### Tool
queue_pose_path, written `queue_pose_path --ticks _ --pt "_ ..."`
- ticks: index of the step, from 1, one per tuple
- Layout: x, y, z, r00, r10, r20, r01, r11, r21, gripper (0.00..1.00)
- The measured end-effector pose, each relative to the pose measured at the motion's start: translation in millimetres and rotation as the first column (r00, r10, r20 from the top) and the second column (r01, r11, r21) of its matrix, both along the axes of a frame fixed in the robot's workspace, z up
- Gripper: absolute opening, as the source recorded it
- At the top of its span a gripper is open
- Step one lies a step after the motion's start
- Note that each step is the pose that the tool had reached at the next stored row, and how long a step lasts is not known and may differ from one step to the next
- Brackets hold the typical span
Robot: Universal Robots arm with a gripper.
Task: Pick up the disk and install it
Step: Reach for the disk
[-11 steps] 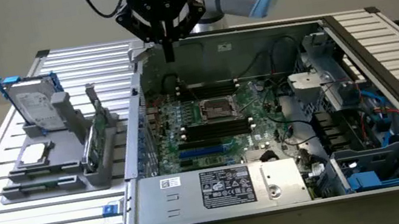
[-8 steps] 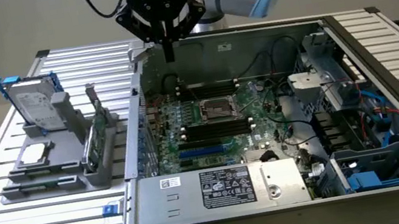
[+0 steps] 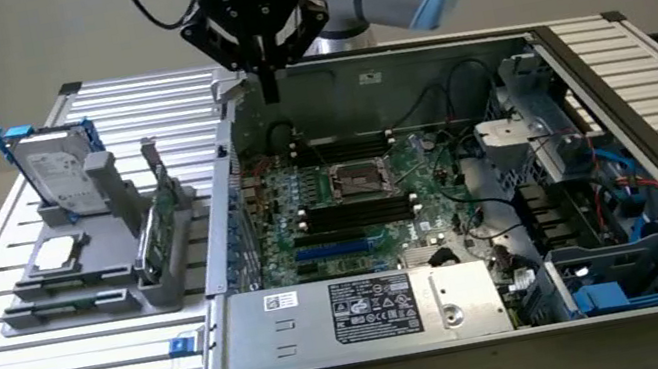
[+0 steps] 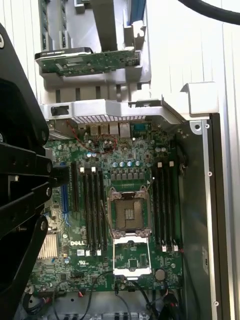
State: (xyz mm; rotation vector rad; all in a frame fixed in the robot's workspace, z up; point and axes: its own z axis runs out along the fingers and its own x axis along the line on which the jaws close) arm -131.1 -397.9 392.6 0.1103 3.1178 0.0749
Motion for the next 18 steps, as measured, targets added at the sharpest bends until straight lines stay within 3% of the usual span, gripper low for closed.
queue_pose_path --ticks 5,18 --pt "-22.5 4.4 -0.1 1.0 0.0 0.0003 0.0 1.0 0.0002 0.11" --pt "-81.6 27.0 -1.8 1.0 0.0 0.0007 0.0 1.0 0.0001 0.11"
